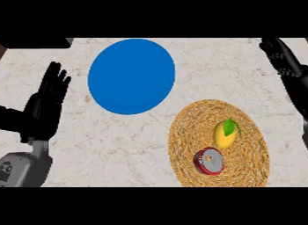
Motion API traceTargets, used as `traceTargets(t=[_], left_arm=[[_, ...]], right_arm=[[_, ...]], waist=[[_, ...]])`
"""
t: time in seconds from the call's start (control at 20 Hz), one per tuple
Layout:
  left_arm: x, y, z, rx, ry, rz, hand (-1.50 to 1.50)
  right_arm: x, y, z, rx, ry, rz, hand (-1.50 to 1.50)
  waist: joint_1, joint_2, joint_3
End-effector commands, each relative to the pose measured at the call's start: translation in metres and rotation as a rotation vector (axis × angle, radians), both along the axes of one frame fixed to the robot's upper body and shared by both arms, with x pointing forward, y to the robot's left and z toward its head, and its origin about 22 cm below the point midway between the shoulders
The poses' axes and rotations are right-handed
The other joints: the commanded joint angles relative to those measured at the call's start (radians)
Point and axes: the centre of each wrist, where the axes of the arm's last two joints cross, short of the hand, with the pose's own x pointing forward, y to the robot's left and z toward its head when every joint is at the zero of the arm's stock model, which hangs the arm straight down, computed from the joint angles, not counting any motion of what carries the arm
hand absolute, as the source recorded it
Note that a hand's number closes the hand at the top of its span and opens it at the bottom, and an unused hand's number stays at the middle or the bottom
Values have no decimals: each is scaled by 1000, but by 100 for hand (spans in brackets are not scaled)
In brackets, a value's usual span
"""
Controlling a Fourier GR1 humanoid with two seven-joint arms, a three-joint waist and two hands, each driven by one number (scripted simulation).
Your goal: Pick the lemon from the placemat and place it in the plate
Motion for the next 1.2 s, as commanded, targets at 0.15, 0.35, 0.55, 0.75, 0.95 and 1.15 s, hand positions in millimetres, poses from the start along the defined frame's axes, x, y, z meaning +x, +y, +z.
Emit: traceTargets(t=[0.15, 0.35, 0.55, 0.75, 0.95, 1.15], left_arm=[[16, 7, 44, 221, -121, -94, 0], [13, 8, 38, 256, -122, -131, 0], [15, 18, 44, 301, -114, -148, 0], [17, 20, 39, 291, -111, -150, 0], [7, 33, 30, 305, -92, -135, 0], [14, 54, 49, 302, -94, -124, 0]], right_arm=[[21, 93, -53, -81, 141, -142, 150], [20, 11, -71, -617, 203, -456, 150], [-2, 94, -132, -399, 248, -661, -150], [-21, 165, -156, -199, 64, -742, -150], [-21, 201, -148, -186, -47, -761, -150], [-13, 208, -124, -347, -67, -826, -150]], waist=[[43, -15, -19], [18, -11, -53], [9, -24, -22], [5, -21, -19], [-7, -29, -21], [-29, -37, -23]])
